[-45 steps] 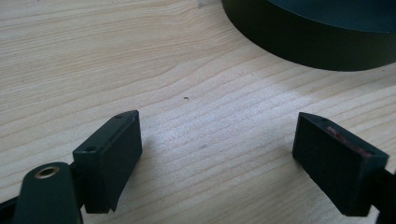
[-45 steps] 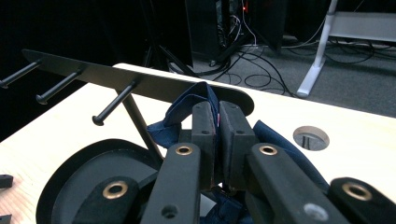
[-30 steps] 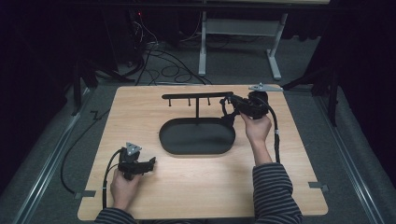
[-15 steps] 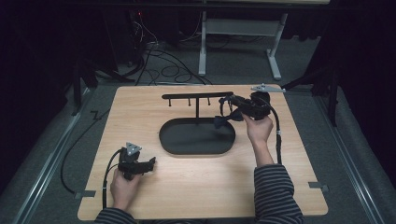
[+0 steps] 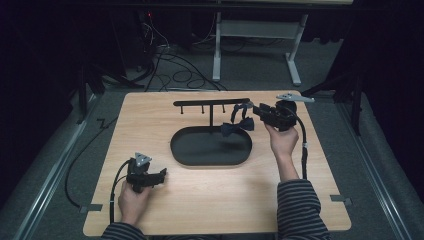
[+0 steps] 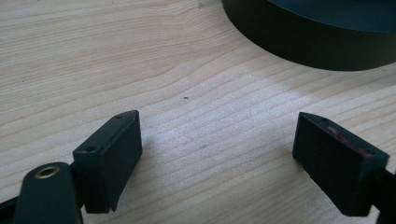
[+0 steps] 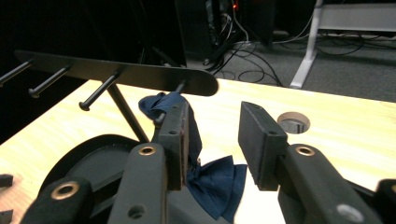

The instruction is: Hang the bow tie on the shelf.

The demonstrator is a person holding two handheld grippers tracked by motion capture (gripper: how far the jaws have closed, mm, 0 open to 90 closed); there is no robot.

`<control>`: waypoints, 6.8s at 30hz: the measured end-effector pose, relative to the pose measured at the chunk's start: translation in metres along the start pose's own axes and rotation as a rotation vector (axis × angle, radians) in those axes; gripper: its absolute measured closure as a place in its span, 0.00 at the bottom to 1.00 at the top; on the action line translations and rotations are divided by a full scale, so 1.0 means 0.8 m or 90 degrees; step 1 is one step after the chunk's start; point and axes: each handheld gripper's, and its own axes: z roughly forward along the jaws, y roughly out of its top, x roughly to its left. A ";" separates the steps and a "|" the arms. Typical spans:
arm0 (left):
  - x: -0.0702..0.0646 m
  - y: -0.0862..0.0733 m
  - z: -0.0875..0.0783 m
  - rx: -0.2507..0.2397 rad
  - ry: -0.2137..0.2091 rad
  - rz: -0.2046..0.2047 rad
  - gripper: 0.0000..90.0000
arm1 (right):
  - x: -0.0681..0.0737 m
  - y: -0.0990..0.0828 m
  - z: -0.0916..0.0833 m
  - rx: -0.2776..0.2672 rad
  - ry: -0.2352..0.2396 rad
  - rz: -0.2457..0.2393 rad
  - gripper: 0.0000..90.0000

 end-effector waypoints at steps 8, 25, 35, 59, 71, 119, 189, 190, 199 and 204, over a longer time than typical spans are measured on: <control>0.000 0.000 0.000 0.000 0.000 0.000 0.18 | -0.010 -0.009 -0.012 -0.012 -0.009 0.013 0.70; 0.000 0.000 0.000 0.000 0.000 0.000 0.18 | -0.018 -0.022 -0.035 -0.015 -0.020 0.013 0.69; 0.000 0.000 0.000 0.000 0.000 0.000 0.18 | -0.023 -0.029 -0.046 -0.017 -0.026 0.009 0.69; 0.000 0.000 0.000 0.000 0.000 0.000 0.18 | -0.026 -0.038 -0.074 -0.033 -0.027 0.010 0.68; 0.000 0.000 0.000 0.000 0.001 0.000 0.18 | -0.019 -0.046 -0.089 -0.042 -0.012 0.004 0.68; 0.000 0.000 0.000 0.000 0.001 0.000 0.18 | -0.004 -0.095 -0.117 -0.021 -0.015 -0.021 0.67; 0.000 0.000 0.000 0.000 0.001 0.000 0.18 | 0.000 -0.189 -0.081 0.066 0.019 0.048 0.66; 0.000 0.000 0.000 0.000 0.001 0.000 0.18 | -0.001 -0.191 -0.080 0.070 0.018 0.045 0.66; 0.000 0.000 0.000 0.000 0.001 0.000 0.18 | -0.002 -0.202 -0.071 0.103 0.001 0.040 0.65; 0.000 0.000 0.000 0.000 0.001 0.000 0.18 | 0.005 -0.205 -0.062 0.138 -0.018 0.014 0.63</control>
